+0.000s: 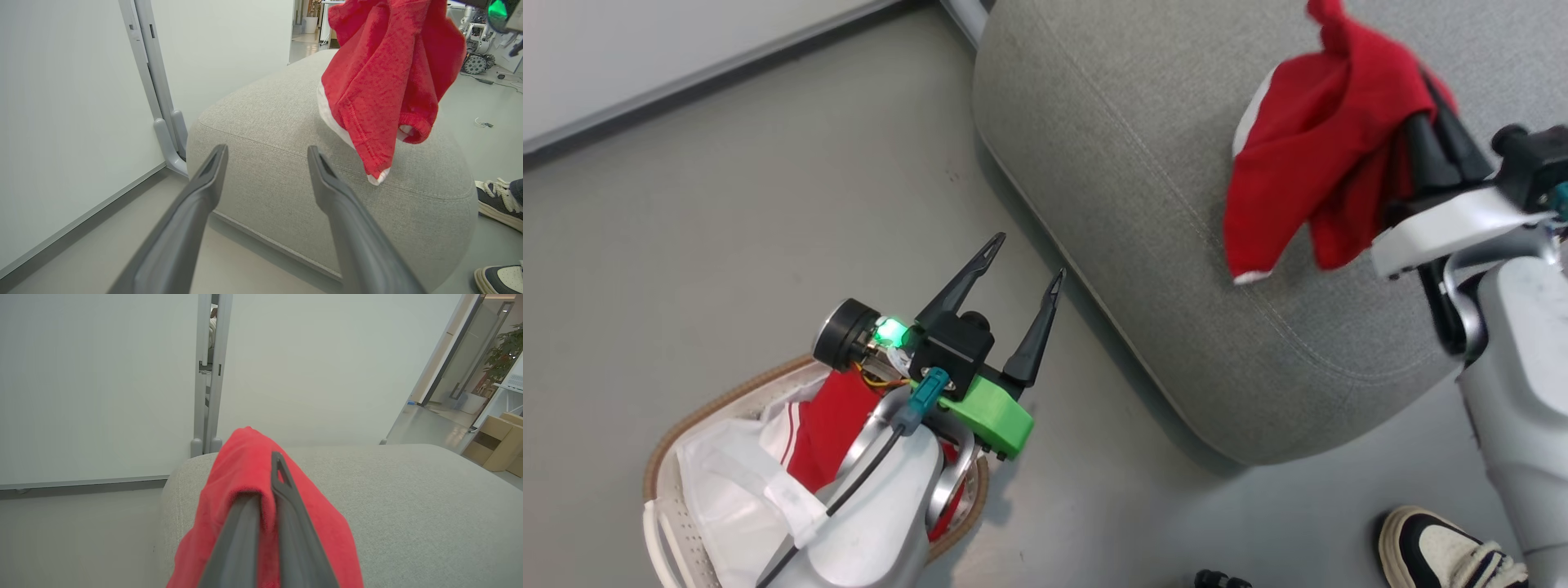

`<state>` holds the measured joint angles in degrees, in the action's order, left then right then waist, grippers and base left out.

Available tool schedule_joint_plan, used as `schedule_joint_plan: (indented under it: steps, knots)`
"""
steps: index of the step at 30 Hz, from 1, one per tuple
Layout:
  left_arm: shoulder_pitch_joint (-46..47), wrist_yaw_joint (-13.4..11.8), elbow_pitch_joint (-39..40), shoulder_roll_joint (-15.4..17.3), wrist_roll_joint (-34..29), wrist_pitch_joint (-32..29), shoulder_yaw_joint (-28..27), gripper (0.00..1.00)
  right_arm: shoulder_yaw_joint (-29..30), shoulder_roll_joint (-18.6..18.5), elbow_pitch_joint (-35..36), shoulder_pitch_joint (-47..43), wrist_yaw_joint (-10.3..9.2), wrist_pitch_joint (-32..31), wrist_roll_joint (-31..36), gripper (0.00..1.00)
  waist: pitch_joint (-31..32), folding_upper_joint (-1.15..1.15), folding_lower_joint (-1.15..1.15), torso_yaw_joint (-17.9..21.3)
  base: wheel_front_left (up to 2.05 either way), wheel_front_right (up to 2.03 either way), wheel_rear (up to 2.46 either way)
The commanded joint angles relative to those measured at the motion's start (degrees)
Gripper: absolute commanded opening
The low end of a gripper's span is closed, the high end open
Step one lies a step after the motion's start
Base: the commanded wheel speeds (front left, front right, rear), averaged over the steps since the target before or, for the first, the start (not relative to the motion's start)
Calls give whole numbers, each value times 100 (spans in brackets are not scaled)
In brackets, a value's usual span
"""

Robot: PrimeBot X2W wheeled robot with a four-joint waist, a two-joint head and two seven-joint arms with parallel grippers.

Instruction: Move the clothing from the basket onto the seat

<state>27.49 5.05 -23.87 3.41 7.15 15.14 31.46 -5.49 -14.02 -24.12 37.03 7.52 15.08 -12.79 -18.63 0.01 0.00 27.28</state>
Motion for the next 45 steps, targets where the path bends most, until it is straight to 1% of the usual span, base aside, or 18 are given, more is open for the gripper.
schedule_joint_plan:
  steps: [1, 4, 8, 14, 19, 20, 21, 22, 26, 29, 33, 40, 45]
  knots:
    - [83, 20, -39, 125, -38, 1, -50, 100, 63, -48, -77, 239, -6, 13, 88, 0, -652, -1, 0, 36, 0, 0, 0]
    - [204, 49, -102, 173, -132, 1, -38, 100, 326, -332, -378, 742, -6, 13, 233, 0, -950, -1, 0, -84, 0, 0, 0]
    - [323, 77, -114, 251, -229, 1, -26, 100, 674, -618, -827, 1329, -6, 12, 401, 0, -1292, -1, 0, -292, 0, 0, 0]
    - [503, 66, -56, 250, -303, 1, -25, 100, 1184, -964, -1573, 2009, -7, 13, 727, 0, -1670, -1, 0, -610, 0, 0, 0]
    - [538, 35, -45, 226, -311, 2, -47, 100, 1689, -1043, -2187, 2225, -7, 13, 1029, 0, -1829, -1, 0, -853, 0, 0, 0]
    - [540, 22, -24, 220, -299, 2, -71, 100, 1796, -984, -2256, 2229, -7, 13, 986, 27, -1843, -1, 0, -882, 0, 0, 0]
    - [516, -5, -7, 210, -245, 2, -128, 100, 1920, -906, -2385, 2183, -6, 12, 956, 87, -1850, -1, 0, -908, 0, 0, 0]
    - [491, -19, 6, 213, -237, 2, -155, 100, 1972, -868, -2441, 2126, -6, 13, 961, 100, -1850, -1, 0, -919, 0, 0, 0]
    - [357, -52, 1, 255, -203, 2, -266, 100, 2153, -700, -2480, 1764, -6, 12, 1021, 100, -1775, -1, 0, -924, 0, 0, 0]
    - [298, -95, 6, 274, -205, 2, -347, 100, 2220, -561, -2297, 1383, -7, 12, 996, 100, -1628, -1, 0, -916, 0, 0, 0]
    - [183, -177, 34, 280, -187, 2, -505, 100, 2168, -387, -2020, 843, -7, 12, 937, 100, -1383, -1, 0, -923, 0, 0, 0]
    - [-94, -334, 89, 227, -132, 2, -849, 100, 1736, -186, -1419, 27, -6, 12, 656, 100, -900, -1, 0, -1139, 0, 0, 0]
    - [-405, -502, 215, 213, -70, 1, -1209, 100, 1248, 6, -977, -358, -6, 12, 450, 100, -581, -1, 0, -1376, 0, 0, 0]
